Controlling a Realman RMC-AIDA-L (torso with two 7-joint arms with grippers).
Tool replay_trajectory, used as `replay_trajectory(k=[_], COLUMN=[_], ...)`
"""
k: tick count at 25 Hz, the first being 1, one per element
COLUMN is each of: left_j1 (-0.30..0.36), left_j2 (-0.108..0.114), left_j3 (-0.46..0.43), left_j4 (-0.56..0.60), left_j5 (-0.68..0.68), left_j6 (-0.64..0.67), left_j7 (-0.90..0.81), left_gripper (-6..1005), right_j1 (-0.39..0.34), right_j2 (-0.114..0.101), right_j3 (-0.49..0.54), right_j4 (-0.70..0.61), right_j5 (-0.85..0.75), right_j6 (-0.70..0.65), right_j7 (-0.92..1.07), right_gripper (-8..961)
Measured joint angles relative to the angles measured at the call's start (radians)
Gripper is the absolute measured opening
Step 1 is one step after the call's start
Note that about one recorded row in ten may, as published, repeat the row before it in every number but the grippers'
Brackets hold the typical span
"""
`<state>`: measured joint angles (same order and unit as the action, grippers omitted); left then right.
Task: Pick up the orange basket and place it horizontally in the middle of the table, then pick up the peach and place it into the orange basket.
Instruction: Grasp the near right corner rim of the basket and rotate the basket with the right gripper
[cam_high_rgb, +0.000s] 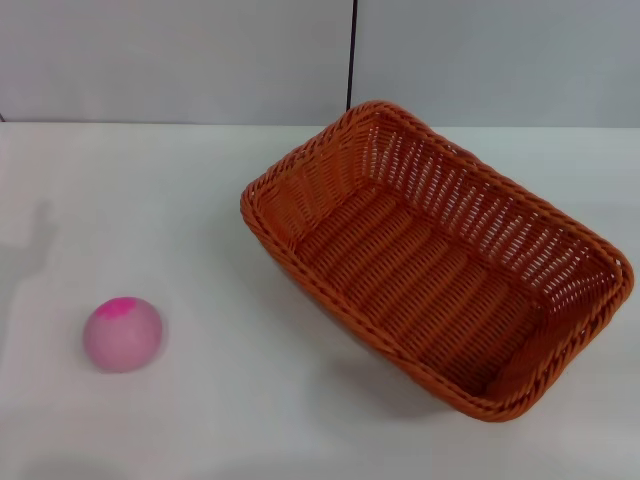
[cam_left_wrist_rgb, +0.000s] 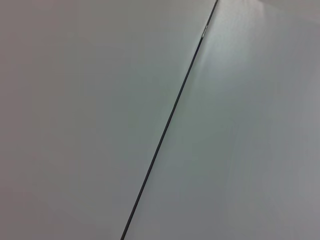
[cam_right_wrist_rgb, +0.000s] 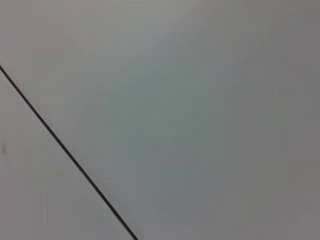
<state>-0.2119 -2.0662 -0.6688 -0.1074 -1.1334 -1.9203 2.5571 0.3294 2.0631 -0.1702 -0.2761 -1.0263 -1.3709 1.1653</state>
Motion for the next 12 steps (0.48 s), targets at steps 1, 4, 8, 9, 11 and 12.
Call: replay_trajectory(k=[1, 4, 8, 9, 11, 12], left_j1=[-0.001, -0.002, -0.004, -0.005, -0.008, -0.009], left_j2=[0.0, 0.0, 0.0, 0.0, 0.0, 0.0], left_j3=[0.0, 0.0, -0.001, -0.002, -0.004, -0.005], left_j4=[0.0, 0.0, 0.0, 0.0, 0.001, 0.002], left_j5=[-0.001, -0.001, -0.002, -0.002, -0.002, -0.002], left_j6=[0.0, 0.001, 0.002, 0.003, 0.003, 0.003], left_j7=[0.0, 0.0, 0.0, 0.0, 0.0, 0.0], left_gripper=[814, 815, 815, 815, 815, 815], right_j1=[0.001, 0.002, 0.002, 0.002, 0.002, 0.002], right_j2=[0.0, 0.0, 0.0, 0.0, -0.003, -0.007], right_j3=[0.0, 0.0, -0.001, -0.003, -0.012, -0.022], right_j4=[0.0, 0.0, -0.004, -0.005, -0.007, -0.012], right_j5=[0.0, 0.0, 0.0, -0.001, -0.008, -0.016], right_j6=[0.002, 0.004, 0.023, 0.026, 0.03, 0.03], right_j7=[0.0, -0.001, -0.002, -0.002, -0.002, -0.001], right_gripper=[555, 555, 556, 556, 556, 556])
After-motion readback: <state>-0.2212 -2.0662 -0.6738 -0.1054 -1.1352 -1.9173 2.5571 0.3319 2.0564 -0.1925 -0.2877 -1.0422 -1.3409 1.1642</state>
